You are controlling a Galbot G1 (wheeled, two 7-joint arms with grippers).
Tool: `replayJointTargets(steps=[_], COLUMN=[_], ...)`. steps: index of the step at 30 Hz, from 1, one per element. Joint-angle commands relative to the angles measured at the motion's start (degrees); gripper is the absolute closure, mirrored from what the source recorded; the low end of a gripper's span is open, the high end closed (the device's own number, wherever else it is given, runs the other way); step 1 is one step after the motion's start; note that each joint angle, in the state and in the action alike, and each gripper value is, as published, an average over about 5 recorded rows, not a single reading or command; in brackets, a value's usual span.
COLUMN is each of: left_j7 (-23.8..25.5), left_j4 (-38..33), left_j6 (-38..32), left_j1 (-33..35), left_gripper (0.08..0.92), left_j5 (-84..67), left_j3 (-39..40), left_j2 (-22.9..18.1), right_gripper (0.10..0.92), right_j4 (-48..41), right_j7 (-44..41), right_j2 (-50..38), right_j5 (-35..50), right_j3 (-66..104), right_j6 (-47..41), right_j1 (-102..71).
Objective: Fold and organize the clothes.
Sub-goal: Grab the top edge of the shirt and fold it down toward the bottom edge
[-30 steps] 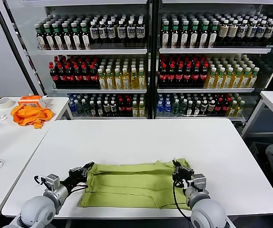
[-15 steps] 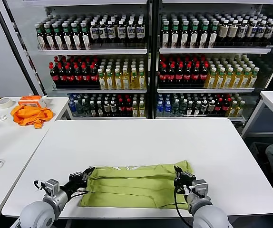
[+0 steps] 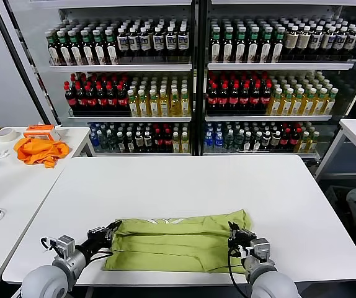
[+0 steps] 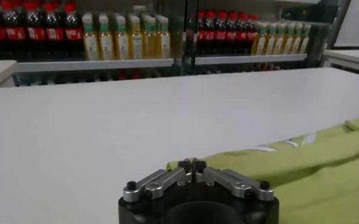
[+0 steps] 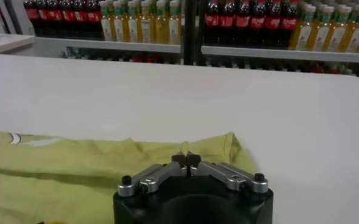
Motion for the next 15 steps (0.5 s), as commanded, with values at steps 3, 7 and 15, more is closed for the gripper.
replayJointTargets(steps=[3, 7, 15], left_j7=[-1.9, -3.3, -24.5], left_j4=[-0.3, -2.6, -9.0], left_j6=[1.8, 0.7, -0.1], left_j1=[1.0, 1.9, 4.1], left_gripper=[0.834, 0.713, 0.488], left_j5=[2.2, -0.2, -3.6], left_j3=[-1.5, -4.0, 2.1], left_j2=[-0.6, -0.7, -3.0], right_gripper=[0.827, 0.706, 0.481], right_j4=[1.1, 3.7, 4.9], right_j7=[-0.5, -0.6, -1.3], right_j2=[-0.5, -1.0, -0.6], right_j5=[-0.4, -1.1, -2.7], right_j3=[1.1, 2.9, 4.2], right_j6=[-0.5, -0.1, 0.8], right_j1=[-1.7, -3.8, -5.7])
